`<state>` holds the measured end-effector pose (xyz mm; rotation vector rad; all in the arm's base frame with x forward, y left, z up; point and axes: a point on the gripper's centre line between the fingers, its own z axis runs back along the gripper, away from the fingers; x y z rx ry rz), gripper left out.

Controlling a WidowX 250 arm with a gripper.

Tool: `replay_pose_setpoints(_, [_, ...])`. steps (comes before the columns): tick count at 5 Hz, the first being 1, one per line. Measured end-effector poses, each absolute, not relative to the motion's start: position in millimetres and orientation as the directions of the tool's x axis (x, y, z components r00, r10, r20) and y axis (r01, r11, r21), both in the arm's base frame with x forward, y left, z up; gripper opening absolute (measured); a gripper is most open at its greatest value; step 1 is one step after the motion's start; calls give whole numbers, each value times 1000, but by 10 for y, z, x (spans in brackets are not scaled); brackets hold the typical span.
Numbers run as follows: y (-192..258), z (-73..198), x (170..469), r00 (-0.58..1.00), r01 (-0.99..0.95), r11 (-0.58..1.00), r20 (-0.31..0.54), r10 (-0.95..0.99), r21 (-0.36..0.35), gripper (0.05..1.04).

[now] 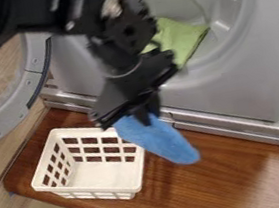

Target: Moved the cloth from inside the bascket to the right side

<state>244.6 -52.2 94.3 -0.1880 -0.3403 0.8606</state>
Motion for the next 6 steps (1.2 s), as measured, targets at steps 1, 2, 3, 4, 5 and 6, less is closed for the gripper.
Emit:
replay_pose_setpoints(1, [-938,852,2578,775,-532,783,185,604,-323,73])
replay_pose_setpoints(2, [-1287,705,2571,888,-360,871,163,430,-336,73])
replay_pose_setpoints(3, [-1474,446,2581,938,-244,894,143,316,-376,73])
replay_pose_setpoints(4, [-1654,238,2600,965,-95,888,178,193,-449,73])
replay_pose_setpoints(5, [-1782,221,2578,957,-42,896,240,163,-442,73])
replay_pose_setpoints(6, [-1632,179,2448,950,-76,895,242,199,-439,73])
